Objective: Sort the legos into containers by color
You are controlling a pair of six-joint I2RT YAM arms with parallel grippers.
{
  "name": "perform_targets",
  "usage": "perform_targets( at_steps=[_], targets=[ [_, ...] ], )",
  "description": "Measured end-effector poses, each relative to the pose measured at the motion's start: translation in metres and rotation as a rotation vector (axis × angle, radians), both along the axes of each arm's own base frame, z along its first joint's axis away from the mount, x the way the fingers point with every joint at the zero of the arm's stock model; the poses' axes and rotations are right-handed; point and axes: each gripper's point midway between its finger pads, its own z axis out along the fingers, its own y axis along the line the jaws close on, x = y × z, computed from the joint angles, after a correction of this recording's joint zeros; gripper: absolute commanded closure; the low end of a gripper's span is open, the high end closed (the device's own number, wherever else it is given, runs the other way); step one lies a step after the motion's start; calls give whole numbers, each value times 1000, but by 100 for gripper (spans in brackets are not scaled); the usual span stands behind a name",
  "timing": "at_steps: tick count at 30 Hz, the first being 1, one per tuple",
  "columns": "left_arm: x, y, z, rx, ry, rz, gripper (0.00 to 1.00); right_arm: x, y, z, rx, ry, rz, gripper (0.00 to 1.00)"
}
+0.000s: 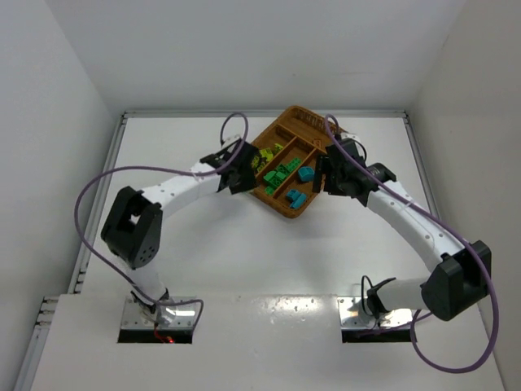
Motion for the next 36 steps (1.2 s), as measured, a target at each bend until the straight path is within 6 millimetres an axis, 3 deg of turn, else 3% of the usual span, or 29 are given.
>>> perform_targets(
  at_steps=[3, 6, 7, 8, 9, 11, 15, 20, 23, 26, 31, 33, 36],
  targets=[
    [47, -29, 30, -29, -94, -50, 71, 0, -2, -1, -7, -1, -6, 23],
    [85, -58, 40, -41, -143, -108, 60, 0, -6, 1, -21, -7, -18, 23],
    [96, -67, 40, -46, -155, -125, 47, -1, -7, 2, -27, -11, -24, 23],
    [107, -76, 37, -43, -164, -149, 21, -1, -9, 4, -31, -18, -32, 23],
    [115, -83, 31, -37, -165, -175, 11, -1, -11, 7, -32, -29, -40, 22],
    [128, -95, 18, -28, -150, -208, 1, -3, -15, 17, -26, -63, -54, 22],
    [145, -111, 4, -13, -139, -260, 0, -8, -23, 43, -2, -148, -78, 19],
    [135, -105, 16, -1, -131, -291, 0, -10, -29, 45, -16, -157, -107, 9],
    [114, -89, 43, 8, -148, -301, 0, -11, -31, 42, -21, -145, -125, 1],
    [82, -57, 80, 17, -186, -291, 0, -11, -37, 39, -34, -140, -165, 1],
    [40, 31, 134, 53, -298, -174, 0, -11, -44, 26, -70, -103, -224, 1],
    [30, 70, 142, 90, -336, -97, 0, -12, -45, 22, -78, -88, -231, 1],
    [17, 121, 136, 166, -338, 6, 0, -13, -45, 21, -76, -84, -235, 2]
  ],
)
